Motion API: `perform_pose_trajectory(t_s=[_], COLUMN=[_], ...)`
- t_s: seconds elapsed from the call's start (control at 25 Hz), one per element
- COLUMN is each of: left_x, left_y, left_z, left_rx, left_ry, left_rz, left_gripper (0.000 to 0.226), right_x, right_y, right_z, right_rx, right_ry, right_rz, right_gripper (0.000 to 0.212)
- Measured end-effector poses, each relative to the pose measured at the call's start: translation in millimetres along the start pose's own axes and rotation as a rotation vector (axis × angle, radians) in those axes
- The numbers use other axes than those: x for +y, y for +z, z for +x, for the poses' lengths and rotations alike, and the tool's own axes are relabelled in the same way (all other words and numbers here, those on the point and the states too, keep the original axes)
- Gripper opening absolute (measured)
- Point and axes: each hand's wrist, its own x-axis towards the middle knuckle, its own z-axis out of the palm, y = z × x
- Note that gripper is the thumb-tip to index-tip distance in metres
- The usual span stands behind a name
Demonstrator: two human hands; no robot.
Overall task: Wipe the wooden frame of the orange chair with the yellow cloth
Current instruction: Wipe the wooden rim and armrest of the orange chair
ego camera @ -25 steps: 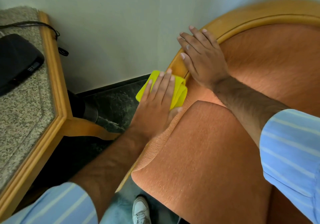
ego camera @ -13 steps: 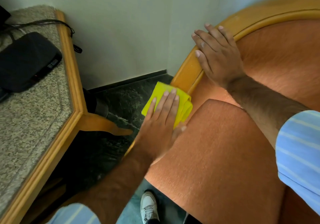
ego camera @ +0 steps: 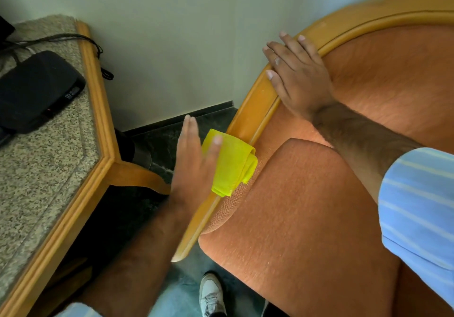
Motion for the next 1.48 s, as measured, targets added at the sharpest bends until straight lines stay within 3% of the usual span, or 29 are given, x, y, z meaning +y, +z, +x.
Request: perform_pose_trajectory(t_s=[0.08,0.2,0.28,0.32,0.4,0.6,0.84,1.04,1.24,1.36,1.48], left_x=[5,3,2,2,9,69,173,242,280,290,290], left_y=[-9,-17,-20,-22,-25,-10,86,196,297,341,372], left_z=[23,38,39,39,38,22,-23,-100,-173,-205,-212], left_rx=[-0.114,-0.21,-0.223,-0.22,-0.198,-0.215,-0.582,-0.942,-0.919,-0.837,-0.761], left_ry=[-0.233,-0.222,-0.198,-0.201,-0.199,-0.095,0.104,0.214,0.411,0.558,0.591], left_rz=[-0.104,-0.219,-0.263,-0.276,-0.304,-0.503,-0.52,-0.445,-0.211,-0.038,0.028], left_gripper=[0.072,0.04,0.02,0.017,0.018,0.03,0.03,0.027,0.018,0.02,0.022], right_x=[-22,-99,-148,-163,-174,-123,-18,47,75,85,93], right_y=[-9,-8,-12,-13,-15,-65,-133,-191,-207,-195,-176], right_z=[-14,-70,-99,-106,-115,-131,-244,-383,-495,-541,-560], right_rx=[0.026,0.233,0.084,-0.041,-0.173,0.036,0.412,0.676,0.81,0.827,0.798], right_ry=[0.15,0.711,1.126,1.236,1.297,1.272,1.374,1.52,1.656,1.722,1.766], right_rz=[0.146,0.783,1.251,1.377,1.536,1.849,1.68,1.305,0.997,0.84,0.747], right_gripper=[0.064,0.067,0.05,0.041,0.035,0.022,0.02,0.04,0.022,0.023,0.028])
